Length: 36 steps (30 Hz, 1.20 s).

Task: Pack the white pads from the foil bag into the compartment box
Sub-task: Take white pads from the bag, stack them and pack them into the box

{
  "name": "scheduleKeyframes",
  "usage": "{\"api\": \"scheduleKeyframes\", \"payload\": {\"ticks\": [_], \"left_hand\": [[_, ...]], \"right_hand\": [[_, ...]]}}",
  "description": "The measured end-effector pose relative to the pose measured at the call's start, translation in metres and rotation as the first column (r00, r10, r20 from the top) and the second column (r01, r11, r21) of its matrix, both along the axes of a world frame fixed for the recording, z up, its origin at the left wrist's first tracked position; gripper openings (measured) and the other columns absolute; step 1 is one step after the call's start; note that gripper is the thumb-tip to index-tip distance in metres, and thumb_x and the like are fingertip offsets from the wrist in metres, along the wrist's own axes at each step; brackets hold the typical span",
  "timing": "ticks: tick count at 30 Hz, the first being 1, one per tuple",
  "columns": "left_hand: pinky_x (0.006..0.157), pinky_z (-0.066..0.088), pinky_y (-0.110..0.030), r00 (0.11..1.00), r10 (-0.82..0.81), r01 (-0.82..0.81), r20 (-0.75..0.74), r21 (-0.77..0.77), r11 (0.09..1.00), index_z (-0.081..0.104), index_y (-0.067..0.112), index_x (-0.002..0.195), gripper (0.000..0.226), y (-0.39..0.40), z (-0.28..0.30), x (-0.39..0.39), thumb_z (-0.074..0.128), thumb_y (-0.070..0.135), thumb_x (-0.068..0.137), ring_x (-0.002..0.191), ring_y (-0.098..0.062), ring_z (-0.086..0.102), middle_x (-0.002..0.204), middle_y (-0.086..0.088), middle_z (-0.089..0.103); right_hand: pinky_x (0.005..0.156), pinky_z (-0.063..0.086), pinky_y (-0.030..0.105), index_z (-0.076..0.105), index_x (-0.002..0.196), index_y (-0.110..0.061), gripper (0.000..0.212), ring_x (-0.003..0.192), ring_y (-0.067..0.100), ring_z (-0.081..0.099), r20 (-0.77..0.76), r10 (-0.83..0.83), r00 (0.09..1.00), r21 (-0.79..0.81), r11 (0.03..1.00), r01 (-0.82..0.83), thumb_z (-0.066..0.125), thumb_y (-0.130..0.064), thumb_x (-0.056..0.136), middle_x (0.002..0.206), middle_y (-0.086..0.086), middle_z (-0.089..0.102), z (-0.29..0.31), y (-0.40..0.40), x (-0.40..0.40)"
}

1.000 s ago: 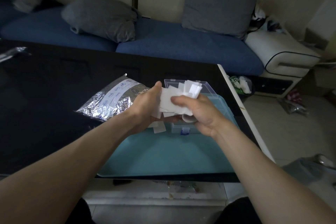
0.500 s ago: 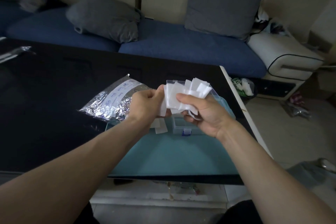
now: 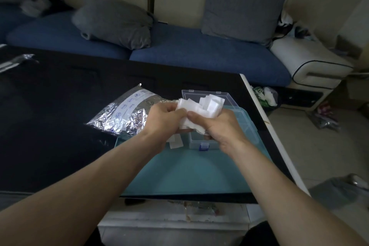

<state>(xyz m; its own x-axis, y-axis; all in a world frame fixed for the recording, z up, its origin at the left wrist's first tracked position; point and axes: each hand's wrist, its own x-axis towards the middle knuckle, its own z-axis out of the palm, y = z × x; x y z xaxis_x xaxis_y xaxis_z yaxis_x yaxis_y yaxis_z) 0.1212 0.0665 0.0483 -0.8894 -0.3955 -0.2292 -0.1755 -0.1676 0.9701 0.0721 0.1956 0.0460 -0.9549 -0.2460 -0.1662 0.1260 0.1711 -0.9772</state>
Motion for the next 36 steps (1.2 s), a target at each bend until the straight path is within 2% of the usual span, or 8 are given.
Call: {"api": "scheduleKeyframes", "payload": {"ticks": [7, 12, 18, 23, 28, 30, 33, 36], "left_hand": [[0.077, 0.062, -0.042, 0.998, 0.056, -0.056, 0.003, -0.005, 0.998, 0.061, -0.002, 0.097, 0.009, -0.012, -0.001, -0.006, 0.055, 0.004, 0.097, 0.071, -0.026, 0.074, 0.094, -0.014, 0.069], [0.073, 0.062, -0.038, 1.0, -0.021, 0.021, -0.006, 0.086, 0.996, 0.058, 0.003, 0.091, 0.006, -0.011, 0.008, -0.005, 0.056, -0.002, 0.095, 0.079, -0.028, 0.073, 0.088, -0.015, 0.07], [0.061, 0.061, -0.029, 0.983, -0.178, 0.175, 0.043, 0.056, 0.983, 0.059, -0.004, 0.118, 0.024, -0.006, 0.006, -0.002, 0.052, -0.006, 0.095, 0.077, -0.025, 0.07, 0.104, -0.02, 0.069], [0.068, 0.063, -0.036, 0.969, -0.241, 0.219, 0.042, 0.292, 0.931, 0.062, 0.001, 0.121, 0.029, -0.007, 0.01, -0.002, 0.05, 0.018, 0.102, 0.089, -0.034, 0.067, 0.099, -0.018, 0.068], [0.068, 0.06, -0.032, 0.945, -0.324, 0.325, -0.044, 0.243, 0.914, 0.066, 0.002, 0.117, 0.034, -0.01, 0.006, -0.002, 0.057, 0.029, 0.099, 0.085, -0.023, 0.068, 0.099, -0.013, 0.07], [0.061, 0.057, -0.028, 0.944, -0.325, 0.329, -0.051, 0.176, 0.928, 0.066, 0.004, 0.11, 0.025, -0.009, 0.003, -0.002, 0.06, 0.025, 0.097, 0.075, -0.017, 0.067, 0.09, -0.008, 0.071], [0.053, 0.053, -0.026, 0.968, -0.248, 0.25, -0.027, 0.06, 0.967, 0.066, 0.005, 0.1, 0.013, -0.008, -0.002, -0.001, 0.062, 0.018, 0.097, 0.064, -0.015, 0.068, 0.081, -0.006, 0.072], [0.05, 0.053, -0.025, 0.987, -0.155, 0.157, -0.035, 0.049, 0.986, 0.065, 0.006, 0.099, 0.011, -0.008, -0.003, -0.002, 0.062, 0.016, 0.097, 0.064, -0.018, 0.07, 0.085, -0.009, 0.073]], "right_hand": [[0.056, 0.055, 0.023, 0.074, 0.099, -0.008, 0.031, 0.075, 0.015, 0.075, 0.041, -0.003, 0.999, -0.148, 0.989, 0.01, 0.087, -0.01, 0.071, 0.089, 0.006, 0.078, 0.009, 0.015, -0.012], [0.047, 0.042, 0.022, 0.07, 0.096, -0.016, 0.022, 0.062, 0.011, 0.065, 0.093, 0.11, 0.99, -0.184, 0.979, -0.091, 0.081, -0.025, 0.078, 0.081, 0.001, 0.075, 0.013, 0.019, -0.01], [0.048, 0.047, 0.017, 0.073, 0.103, -0.007, 0.027, 0.062, 0.008, 0.069, 0.043, 0.135, 0.99, -0.131, 0.983, -0.128, 0.083, -0.012, 0.078, 0.084, 0.004, 0.076, 0.011, 0.014, -0.008], [0.046, 0.042, 0.02, 0.073, 0.097, -0.015, 0.024, 0.06, 0.009, 0.066, 0.083, 0.134, 0.988, -0.116, 0.985, -0.124, 0.082, -0.025, 0.076, 0.083, 0.002, 0.077, 0.011, 0.018, -0.01], [0.047, 0.044, 0.02, 0.073, 0.098, -0.016, 0.023, 0.059, 0.006, 0.065, 0.091, 0.234, 0.968, 0.0, 0.972, -0.235, 0.083, -0.014, 0.077, 0.08, -0.001, 0.075, 0.011, 0.023, -0.01], [0.051, 0.049, 0.021, 0.074, 0.099, -0.013, 0.033, 0.067, 0.009, 0.07, 0.08, 0.269, 0.96, 0.006, 0.963, -0.27, 0.087, -0.017, 0.069, 0.085, 0.002, 0.077, 0.011, 0.024, -0.011], [0.077, 0.059, 0.034, 0.075, 0.102, -0.008, 0.069, 0.091, 0.023, 0.075, 0.06, 0.213, 0.975, 0.049, 0.975, -0.216, 0.093, -0.035, 0.041, 0.094, 0.007, 0.078, 0.008, 0.024, -0.013], [0.081, 0.059, 0.035, 0.074, 0.099, -0.009, 0.075, 0.087, 0.021, 0.076, 0.009, 0.127, 0.992, 0.072, 0.989, -0.127, 0.092, -0.043, 0.034, 0.089, 0.005, 0.079, 0.006, 0.025, -0.018]]}}
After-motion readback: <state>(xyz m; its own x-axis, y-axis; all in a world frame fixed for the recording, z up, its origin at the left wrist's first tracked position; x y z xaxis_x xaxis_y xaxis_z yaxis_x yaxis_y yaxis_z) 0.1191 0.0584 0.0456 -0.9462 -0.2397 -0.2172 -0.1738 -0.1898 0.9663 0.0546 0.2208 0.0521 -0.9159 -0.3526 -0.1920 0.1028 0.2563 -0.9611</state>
